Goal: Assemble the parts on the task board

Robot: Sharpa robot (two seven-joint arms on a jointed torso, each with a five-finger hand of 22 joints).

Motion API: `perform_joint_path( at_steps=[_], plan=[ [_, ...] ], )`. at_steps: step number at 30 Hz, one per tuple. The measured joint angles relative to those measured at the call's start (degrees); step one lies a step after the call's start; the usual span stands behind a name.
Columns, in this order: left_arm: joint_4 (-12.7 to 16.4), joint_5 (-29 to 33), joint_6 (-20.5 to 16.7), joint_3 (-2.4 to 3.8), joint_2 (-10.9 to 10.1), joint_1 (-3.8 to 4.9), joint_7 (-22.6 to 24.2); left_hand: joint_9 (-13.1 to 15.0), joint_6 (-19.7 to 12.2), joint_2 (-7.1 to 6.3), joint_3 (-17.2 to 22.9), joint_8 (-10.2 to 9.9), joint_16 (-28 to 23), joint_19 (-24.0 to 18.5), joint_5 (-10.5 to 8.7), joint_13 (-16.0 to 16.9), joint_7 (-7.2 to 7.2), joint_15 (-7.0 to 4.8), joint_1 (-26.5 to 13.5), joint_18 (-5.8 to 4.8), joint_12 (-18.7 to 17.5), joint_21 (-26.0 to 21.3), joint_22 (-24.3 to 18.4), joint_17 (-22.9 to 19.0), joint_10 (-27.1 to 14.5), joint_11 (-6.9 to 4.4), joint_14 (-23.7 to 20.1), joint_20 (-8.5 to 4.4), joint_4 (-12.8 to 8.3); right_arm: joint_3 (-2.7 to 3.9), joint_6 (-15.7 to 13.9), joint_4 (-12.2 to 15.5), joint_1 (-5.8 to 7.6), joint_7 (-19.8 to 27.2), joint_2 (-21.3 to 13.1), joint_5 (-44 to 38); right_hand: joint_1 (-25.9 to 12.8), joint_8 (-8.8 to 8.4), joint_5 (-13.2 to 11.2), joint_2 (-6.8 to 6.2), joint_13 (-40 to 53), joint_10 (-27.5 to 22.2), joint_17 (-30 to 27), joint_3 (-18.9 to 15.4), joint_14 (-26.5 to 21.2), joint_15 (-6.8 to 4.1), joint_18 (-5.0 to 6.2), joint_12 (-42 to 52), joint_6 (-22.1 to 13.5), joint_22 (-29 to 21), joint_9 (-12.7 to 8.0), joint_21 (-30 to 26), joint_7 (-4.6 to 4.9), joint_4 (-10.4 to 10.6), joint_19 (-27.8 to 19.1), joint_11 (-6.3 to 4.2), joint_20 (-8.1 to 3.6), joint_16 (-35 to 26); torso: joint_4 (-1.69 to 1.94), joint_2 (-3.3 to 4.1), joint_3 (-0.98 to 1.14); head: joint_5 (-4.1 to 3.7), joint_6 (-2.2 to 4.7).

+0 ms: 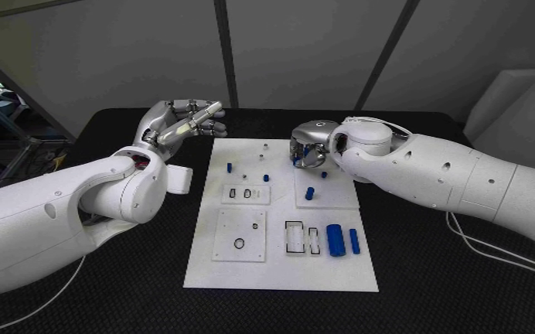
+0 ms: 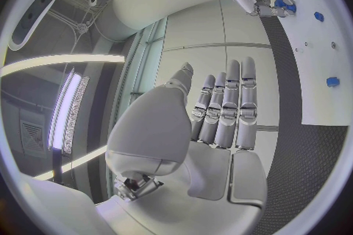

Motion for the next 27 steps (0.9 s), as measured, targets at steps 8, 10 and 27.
perform_joint_path(
  at_steps=[8,10,27],
  plan=[
    [-0.3,0.0,0.0,0.00,0.0,0.00,0.0,-0.1,-0.3,0.00,-0.2,-0.5,-0.3,-0.2,0.00,-0.1,0.30,0.14,0.0,0.00,-0.4,0.0,0.1,0.3,-0.2,0.18,-0.6,0.21,-0.2,-0.10,-1.4,0.4,-0.20,-0.3,-0.1,0.0,0.7,-0.01,0.8,0.06,0.0,1.0,0.2,1.7,0.0,-0.02,-0.91,-0.3,1.1,1.2,0.0,1.1,0.23,-0.4,0.0,0.19,0.00,0.6,-0.03,0.00,0.01,0.10,0.25],
    [-0.3,0.0,0.0,0.00,0.0,0.00,0.0,-0.1,-0.3,0.00,-0.2,-0.7,-0.3,-0.2,0.00,-0.1,0.31,0.14,0.0,-0.01,-0.4,0.0,0.0,0.3,-0.2,0.18,-0.6,0.21,-0.2,-0.16,-2.3,0.9,-0.34,-0.4,-0.5,0.0,0.7,-0.01,1.1,0.06,0.0,1.1,0.4,1.7,0.2,-0.21,-0.91,-0.3,1.1,1.5,0.0,1.1,0.30,-0.5,0.0,0.20,0.00,0.7,-0.04,0.00,0.02,0.10,0.36],
    [-0.6,0.0,0.0,0.01,0.4,0.02,0.0,-0.2,-0.5,0.00,-0.2,-0.9,-0.4,-0.2,0.00,-0.1,0.51,0.14,0.0,0.00,-0.8,0.0,0.0,0.4,-0.4,0.38,-0.6,0.21,-0.2,-0.14,-12.0,1.6,-0.33,-1.2,0.6,0.1,0.4,-0.01,1.1,-0.20,0.1,1.5,0.7,1.7,0.2,-0.21,-0.90,-0.4,1.3,2.3,0.1,1.5,0.12,-0.5,0.4,0.18,0.01,1.0,0.04,0.14,-0.01,0.27,1.53]
  ],
)
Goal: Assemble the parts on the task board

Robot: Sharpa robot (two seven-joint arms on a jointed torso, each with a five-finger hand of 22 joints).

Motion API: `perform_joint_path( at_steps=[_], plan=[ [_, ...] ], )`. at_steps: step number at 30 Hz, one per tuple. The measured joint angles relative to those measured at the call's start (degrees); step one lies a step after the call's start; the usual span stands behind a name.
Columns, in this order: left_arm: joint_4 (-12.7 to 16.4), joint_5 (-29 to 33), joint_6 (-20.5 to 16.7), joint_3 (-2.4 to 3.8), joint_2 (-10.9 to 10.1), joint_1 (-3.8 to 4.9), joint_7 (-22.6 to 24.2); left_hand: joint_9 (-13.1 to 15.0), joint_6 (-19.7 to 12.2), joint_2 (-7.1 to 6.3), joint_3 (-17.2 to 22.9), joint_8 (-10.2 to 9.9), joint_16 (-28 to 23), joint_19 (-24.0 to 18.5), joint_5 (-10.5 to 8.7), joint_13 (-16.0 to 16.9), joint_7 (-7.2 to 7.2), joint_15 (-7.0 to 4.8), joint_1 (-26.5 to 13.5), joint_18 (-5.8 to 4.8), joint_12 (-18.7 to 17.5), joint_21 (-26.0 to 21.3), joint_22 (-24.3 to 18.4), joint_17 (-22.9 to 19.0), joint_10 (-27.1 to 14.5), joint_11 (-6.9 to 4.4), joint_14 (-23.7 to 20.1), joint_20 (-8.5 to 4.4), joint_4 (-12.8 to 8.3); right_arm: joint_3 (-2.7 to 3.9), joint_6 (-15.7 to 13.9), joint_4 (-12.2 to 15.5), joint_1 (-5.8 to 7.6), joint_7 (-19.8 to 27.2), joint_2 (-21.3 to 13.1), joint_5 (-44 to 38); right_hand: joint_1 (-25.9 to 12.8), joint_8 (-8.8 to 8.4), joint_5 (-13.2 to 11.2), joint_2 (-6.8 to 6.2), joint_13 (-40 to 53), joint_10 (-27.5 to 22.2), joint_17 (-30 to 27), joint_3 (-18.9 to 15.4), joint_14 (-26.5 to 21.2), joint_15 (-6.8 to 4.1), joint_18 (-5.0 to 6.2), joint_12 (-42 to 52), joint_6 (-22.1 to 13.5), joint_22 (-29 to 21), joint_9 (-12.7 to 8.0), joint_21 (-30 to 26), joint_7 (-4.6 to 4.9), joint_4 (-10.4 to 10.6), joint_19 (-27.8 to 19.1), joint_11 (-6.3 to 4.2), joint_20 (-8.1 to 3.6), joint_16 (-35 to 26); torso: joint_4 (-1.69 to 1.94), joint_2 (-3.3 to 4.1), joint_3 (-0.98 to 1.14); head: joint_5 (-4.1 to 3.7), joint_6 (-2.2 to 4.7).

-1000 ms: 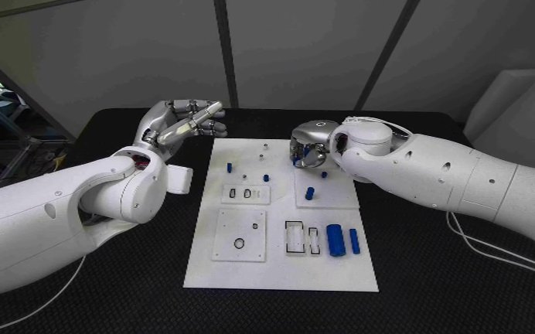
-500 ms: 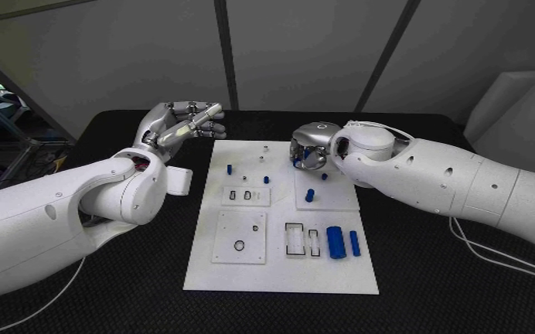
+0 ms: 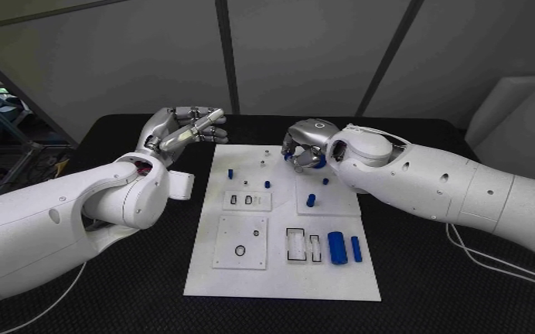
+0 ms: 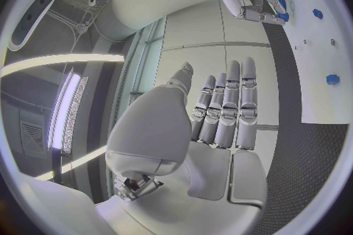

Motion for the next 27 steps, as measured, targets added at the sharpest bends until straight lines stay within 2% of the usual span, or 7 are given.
perform_joint_path(
  at_steps=[8,15,27],
  plan=[
    [-0.1,0.0,0.0,0.00,0.3,0.00,0.0,0.0,0.0,0.00,-0.2,-0.1,0.0,-0.2,0.00,0.0,0.00,0.16,0.0,0.00,-0.2,0.0,0.0,0.1,-0.2,0.20,-0.2,0.21,-0.2,0.00,-2.4,-2.4,0.00,0.0,2.5,0.0,-0.2,0.00,0.0,-0.22,0.0,0.2,0.1,0.2,0.0,0.00,0.00,0.0,0.0,0.1,0.0,0.3,0.00,0.2,0.0,-0.19,0.00,0.0,0.22,0.30,0.00,0.15,0.09],
    [0.1,0.0,0.0,0.00,0.4,0.00,0.0,0.0,0.0,0.00,-0.2,-0.3,0.0,-0.2,0.00,0.0,0.00,0.16,0.0,0.00,-0.4,0.0,0.0,0.1,-0.2,0.20,-0.2,0.21,-0.2,0.00,-3.4,-4.7,0.03,0.1,4.4,0.0,-0.2,0.00,0.0,-0.22,0.0,0.2,0.2,0.2,0.0,0.00,0.00,-0.1,0.0,0.2,0.0,0.3,0.00,0.2,0.0,-0.19,0.00,0.2,0.40,0.63,-0.11,0.11,0.29],
    [0.2,0.0,0.1,0.01,0.6,0.00,0.0,0.0,0.0,0.00,-0.2,-0.3,0.0,-0.2,0.00,-0.1,0.00,0.16,0.0,0.00,-0.4,0.0,0.0,0.2,-0.2,0.20,-0.2,0.21,-0.2,0.01,-4.3,-6.4,0.05,0.1,6.1,-0.2,-0.5,0.00,0.0,-0.46,0.0,0.2,0.3,0.2,0.0,0.00,0.01,-0.2,0.0,0.2,0.0,0.3,0.00,0.2,0.0,-0.18,-0.01,0.2,0.71,1.16,-0.22,0.29,0.86]
  ],
)
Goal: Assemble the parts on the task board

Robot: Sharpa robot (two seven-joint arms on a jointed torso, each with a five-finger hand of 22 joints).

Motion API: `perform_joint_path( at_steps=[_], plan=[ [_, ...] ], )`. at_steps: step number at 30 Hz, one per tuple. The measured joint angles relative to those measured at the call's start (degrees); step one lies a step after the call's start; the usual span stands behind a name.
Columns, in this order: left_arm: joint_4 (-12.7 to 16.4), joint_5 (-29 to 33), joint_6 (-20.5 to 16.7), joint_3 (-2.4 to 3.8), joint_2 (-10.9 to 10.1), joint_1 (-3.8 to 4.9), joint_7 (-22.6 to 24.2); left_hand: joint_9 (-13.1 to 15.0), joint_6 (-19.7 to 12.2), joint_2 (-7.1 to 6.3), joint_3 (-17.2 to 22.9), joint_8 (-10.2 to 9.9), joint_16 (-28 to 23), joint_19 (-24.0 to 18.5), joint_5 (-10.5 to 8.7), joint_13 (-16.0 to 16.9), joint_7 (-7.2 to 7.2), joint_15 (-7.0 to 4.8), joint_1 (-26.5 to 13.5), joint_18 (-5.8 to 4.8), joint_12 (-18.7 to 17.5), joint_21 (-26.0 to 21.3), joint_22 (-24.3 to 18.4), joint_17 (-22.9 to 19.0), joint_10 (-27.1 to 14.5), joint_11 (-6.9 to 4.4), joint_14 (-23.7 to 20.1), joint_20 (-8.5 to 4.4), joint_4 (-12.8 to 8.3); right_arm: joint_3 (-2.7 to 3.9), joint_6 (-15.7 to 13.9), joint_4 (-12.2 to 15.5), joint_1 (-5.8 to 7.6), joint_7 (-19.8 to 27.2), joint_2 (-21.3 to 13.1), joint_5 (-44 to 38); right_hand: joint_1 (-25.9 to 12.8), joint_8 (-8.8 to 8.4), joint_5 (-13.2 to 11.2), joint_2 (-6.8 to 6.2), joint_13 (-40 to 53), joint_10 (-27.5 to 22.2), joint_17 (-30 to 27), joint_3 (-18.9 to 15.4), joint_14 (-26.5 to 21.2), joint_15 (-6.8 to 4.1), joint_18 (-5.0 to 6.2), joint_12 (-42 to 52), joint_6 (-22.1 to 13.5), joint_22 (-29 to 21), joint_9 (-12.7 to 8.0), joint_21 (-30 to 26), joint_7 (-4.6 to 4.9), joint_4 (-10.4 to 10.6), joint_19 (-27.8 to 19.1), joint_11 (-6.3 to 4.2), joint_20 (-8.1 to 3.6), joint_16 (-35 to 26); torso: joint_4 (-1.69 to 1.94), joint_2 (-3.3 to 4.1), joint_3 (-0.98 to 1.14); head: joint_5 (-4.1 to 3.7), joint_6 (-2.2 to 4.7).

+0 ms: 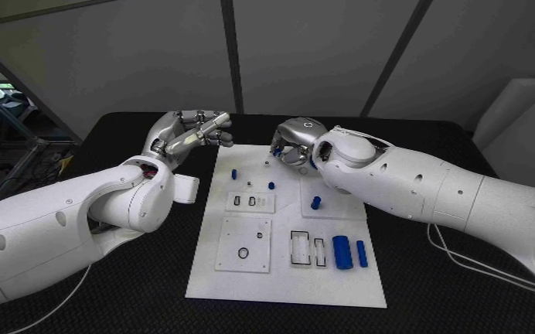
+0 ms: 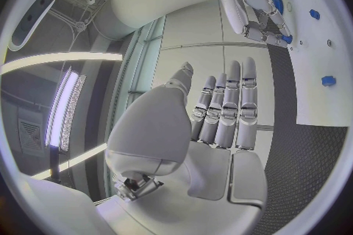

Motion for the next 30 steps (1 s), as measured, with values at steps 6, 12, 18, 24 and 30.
perform_joint_path(
  at_steps=[6,12,18,24,30],
  plan=[
    [0.0,0.0,0.1,0.01,0.1,0.00,0.0,0.0,0.0,0.00,0.0,0.0,0.0,0.0,0.00,0.0,0.00,0.00,0.0,0.00,0.0,0.0,0.0,0.0,0.0,0.00,0.0,0.00,0.0,0.00,-0.1,-0.9,0.02,0.0,0.7,-0.2,0.0,0.00,0.0,0.00,0.0,0.0,0.1,0.2,0.0,0.00,0.00,0.0,0.0,0.1,0.0,0.0,0.00,0.2,0.0,0.00,0.00,0.0,0.04,0.09,-0.03,0.13,0.14],
    [0.1,0.0,0.1,0.01,0.1,0.02,0.0,0.0,0.0,0.00,0.0,0.0,-0.2,0.0,0.00,0.0,0.00,0.00,0.0,0.00,0.0,0.0,0.0,0.0,-0.2,0.22,0.0,0.00,0.0,0.00,-0.4,-1.3,0.03,-0.1,1.0,-0.4,0.0,0.00,0.0,0.00,0.0,0.0,0.1,0.2,0.0,0.00,0.00,0.0,0.0,0.1,0.0,0.0,0.00,0.2,0.0,0.01,0.00,0.0,0.08,0.15,-0.02,0.31,0.23],
    [0.1,0.0,0.2,0.01,0.0,0.04,0.0,0.0,0.0,0.00,0.0,0.0,-0.2,0.0,0.00,0.0,0.00,0.00,0.0,0.00,0.0,0.0,0.0,0.0,-0.2,0.22,0.0,0.00,0.0,0.01,-1.0,-1.0,0.04,-0.1,0.8,-0.6,0.0,0.00,0.0,0.00,-0.1,0.0,0.1,0.2,0.0,0.00,0.00,0.0,0.0,0.1,-0.1,0.0,0.00,0.2,0.0,0.01,0.00,0.0,0.02,0.14,0.01,0.49,0.10],
    [0.0,0.0,0.2,0.01,0.0,0.05,0.0,0.0,0.0,0.00,0.0,0.0,-0.2,0.0,0.00,0.0,0.00,0.00,0.0,0.01,0.0,0.0,0.0,0.0,-0.2,0.22,0.0,0.00,0.0,0.01,-1.5,-0.6,0.06,-0.3,0.3,-0.9,0.0,0.00,0.0,0.00,-0.1,0.0,0.1,0.1,0.0,0.00,0.00,0.0,0.0,0.1,-0.1,0.0,0.00,0.2,0.0,0.01,0.00,0.0,-0.05,0.10,0.01,0.54,0.22],
    [0.0,0.0,0.2,0.02,0.0,0.06,0.0,0.0,0.0,0.00,0.0,0.0,-0.2,0.0,0.00,0.0,0.00,0.00,0.0,0.00,0.0,0.0,0.0,0.0,-0.2,0.22,0.0,0.00,0.0,0.02,-1.7,-0.9,0.11,-0.4,0.6,-1.0,0.0,0.00,0.0,0.00,-0.1,0.0,0.2,0.1,0.0,0.00,0.00,0.0,0.0,0.1,-0.1,0.0,0.00,0.2,0.0,0.01,0.00,0.2,-0.01,0.12,0.00,0.40,0.30]
  ],
)
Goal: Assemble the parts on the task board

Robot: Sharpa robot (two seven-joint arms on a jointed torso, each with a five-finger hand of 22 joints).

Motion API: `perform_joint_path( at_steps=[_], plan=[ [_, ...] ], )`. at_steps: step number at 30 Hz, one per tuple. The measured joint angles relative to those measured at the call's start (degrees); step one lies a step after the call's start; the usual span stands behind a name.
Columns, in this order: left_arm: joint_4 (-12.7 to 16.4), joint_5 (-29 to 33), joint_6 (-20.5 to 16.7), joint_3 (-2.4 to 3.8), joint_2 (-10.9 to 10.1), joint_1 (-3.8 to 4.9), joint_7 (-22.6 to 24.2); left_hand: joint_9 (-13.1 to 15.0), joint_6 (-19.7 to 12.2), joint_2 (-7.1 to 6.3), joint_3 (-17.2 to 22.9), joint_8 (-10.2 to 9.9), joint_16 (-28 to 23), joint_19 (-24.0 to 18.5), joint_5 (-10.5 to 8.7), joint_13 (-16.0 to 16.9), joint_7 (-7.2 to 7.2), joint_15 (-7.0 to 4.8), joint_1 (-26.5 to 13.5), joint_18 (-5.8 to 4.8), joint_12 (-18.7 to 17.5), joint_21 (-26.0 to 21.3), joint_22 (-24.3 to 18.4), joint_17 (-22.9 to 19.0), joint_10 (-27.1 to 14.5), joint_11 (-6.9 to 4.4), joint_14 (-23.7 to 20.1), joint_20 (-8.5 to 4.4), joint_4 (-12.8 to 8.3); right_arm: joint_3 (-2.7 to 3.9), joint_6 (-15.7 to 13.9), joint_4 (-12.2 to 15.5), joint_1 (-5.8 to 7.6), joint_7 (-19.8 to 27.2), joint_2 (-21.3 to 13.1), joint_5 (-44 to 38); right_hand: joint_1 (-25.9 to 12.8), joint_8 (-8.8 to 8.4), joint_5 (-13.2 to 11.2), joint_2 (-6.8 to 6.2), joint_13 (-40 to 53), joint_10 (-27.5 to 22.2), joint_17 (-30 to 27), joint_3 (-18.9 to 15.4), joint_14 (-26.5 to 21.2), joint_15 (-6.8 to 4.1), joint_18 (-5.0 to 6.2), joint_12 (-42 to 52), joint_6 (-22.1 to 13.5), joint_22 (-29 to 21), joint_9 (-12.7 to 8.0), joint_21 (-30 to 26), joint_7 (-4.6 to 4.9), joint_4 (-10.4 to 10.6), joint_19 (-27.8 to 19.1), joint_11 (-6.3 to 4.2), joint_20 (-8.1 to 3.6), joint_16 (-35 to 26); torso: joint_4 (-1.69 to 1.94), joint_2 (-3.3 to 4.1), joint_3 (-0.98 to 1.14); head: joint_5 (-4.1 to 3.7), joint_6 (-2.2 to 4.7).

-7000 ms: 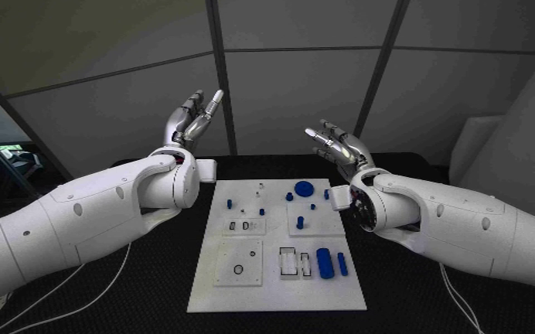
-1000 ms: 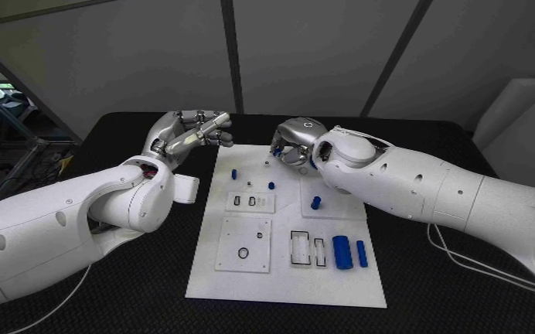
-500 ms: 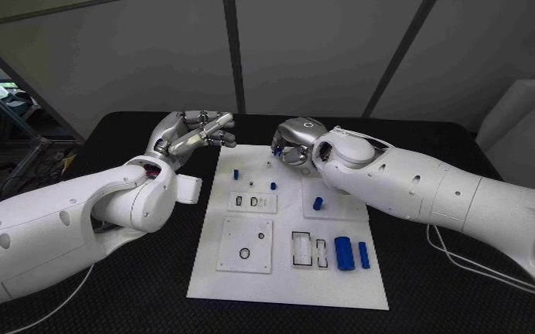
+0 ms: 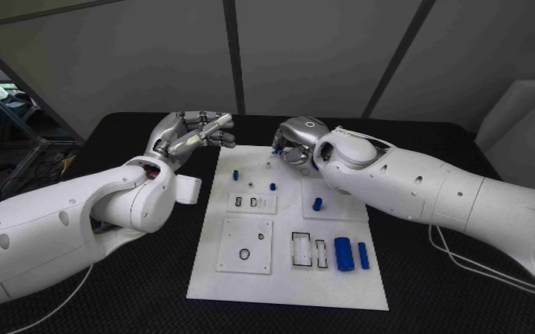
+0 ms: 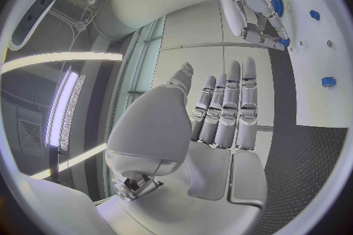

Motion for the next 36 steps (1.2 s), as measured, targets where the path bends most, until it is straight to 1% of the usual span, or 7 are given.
perform_joint_path(
  at_steps=[7,9,13,21,31,35,36],
  plan=[
    [0.0,0.0,0.0,0.00,0.1,0.00,0.0,0.0,0.0,0.00,0.0,0.0,0.0,0.0,0.00,0.0,0.00,0.00,0.0,0.00,0.0,0.0,0.0,0.0,0.0,0.00,0.0,0.00,0.0,0.00,0.0,-1.1,0.10,0.0,0.9,-0.1,0.0,0.00,0.0,0.00,0.0,0.0,0.0,0.0,0.0,0.00,0.01,0.0,0.0,0.0,0.0,0.0,0.00,0.0,0.0,0.00,0.00,0.0,0.09,0.09,-0.03,-0.02,-0.30],
    [0.0,0.0,0.0,0.00,0.1,0.01,0.0,0.0,0.0,0.00,0.0,0.0,0.0,0.0,0.00,0.0,0.00,-0.20,0.0,0.00,0.0,0.0,0.0,0.0,0.0,0.00,-0.2,0.00,0.0,0.00,0.0,-1.4,0.12,0.0,1.2,-0.2,0.0,0.00,0.0,0.00,0.0,0.0,0.0,0.0,0.0,0.00,0.01,0.0,0.0,0.0,0.0,0.0,0.00,0.0,0.0,0.00,0.00,0.0,0.09,0.12,-0.04,0.03,-0.38],
    [0.0,0.0,0.1,0.00,0.2,0.03,0.0,0.0,0.0,0.00,0.0,0.0,0.0,0.0,0.00,0.0,0.00,-0.20,0.0,0.00,0.0,0.0,0.0,0.1,0.0,0.00,-0.2,0.00,0.0,0.00,0.2,-2.1,0.13,0.1,1.7,-0.2,0.0,0.00,0.0,0.00,0.0,0.0,0.1,0.0,0.0,0.00,0.01,-0.1,0.0,0.0,0.0,0.0,0.00,0.0,0.0,0.00,0.00,0.0,0.06,0.12,-0.05,0.15,-0.49],
    [0.0,0.0,0.2,0.00,0.3,0.07,-0.1,0.0,0.0,0.00,0.0,0.0,0.0,0.0,0.00,0.0,0.00,-0.20,0.0,0.00,0.0,0.0,0.0,0.1,0.0,0.00,-0.2,0.00,0.0,0.02,1.0,-3.2,0.19,0.2,2.6,-0.2,0.0,0.00,0.1,0.00,0.0,0.0,0.1,0.0,0.0,0.00,0.00,-0.1,0.0,0.0,0.0,0.0,0.00,0.0,0.0,0.01,0.00,0.0,0.02,0.11,-0.03,0.12,-0.69],
    [-0.1,0.0,0.3,0.01,0.3,0.11,-0.1,0.0,0.0,0.00,0.0,0.0,0.0,0.0,0.00,0.0,0.00,-0.20,0.0,0.00,0.0,0.0,0.0,0.1,0.0,0.00,-0.2,0.00,0.0,0.11,2.2,-3.8,0.34,0.6,3.1,-0.2,-0.3,-0.13,0.2,-0.29,0.0,0.0,0.1,0.0,0.0,0.00,0.01,-0.3,0.0,0.0,0.0,0.0,-0.03,0.0,0.0,0.01,0.00,0.0,-0.01,0.09,-0.03,0.05,-0.97],
    [-0.1,0.0,0.3,0.01,0.3,0.12,-0.1,0.0,0.0,0.00,0.0,0.0,0.0,0.0,0.00,0.0,0.00,-0.20,0.0,0.01,0.0,0.0,0.0,0.1,0.0,0.00,-0.2,0.00,0.0,0.07,2.6,-4.1,0.34,0.8,3.5,-0.2,-0.4,-0.21,0.2,-0.43,0.0,-0.4,0.1,0.2,0.0,0.00,0.01,-0.5,-0.1,0.0,-0.1,0.0,-0.08,0.3,0.0,0.42,0.00,0.0,-0.02,0.09,-0.03,0.09,-0.92],
    [-0.1,0.0,0.3,0.01,0.4,0.12,-0.1,0.0,0.0,0.00,0.0,0.0,0.0,0.0,0.00,0.0,0.00,-0.20,0.0,0.00,0.0,0.0,0.0,0.1,0.0,0.00,-0.2,0.00,0.0,0.06,2.7,-4.3,0.33,0.8,3.6,-0.2,-0.5,-0.22,0.2,-0.52,0.0,-0.5,0.1,0.2,0.0,0.00,0.00,-0.5,-0.3,-0.1,-0.1,0.0,0.08,0.3,0.0,0.51,0.00,0.1,-0.02,0.09,-0.03,0.10,-0.92]
  ],
)
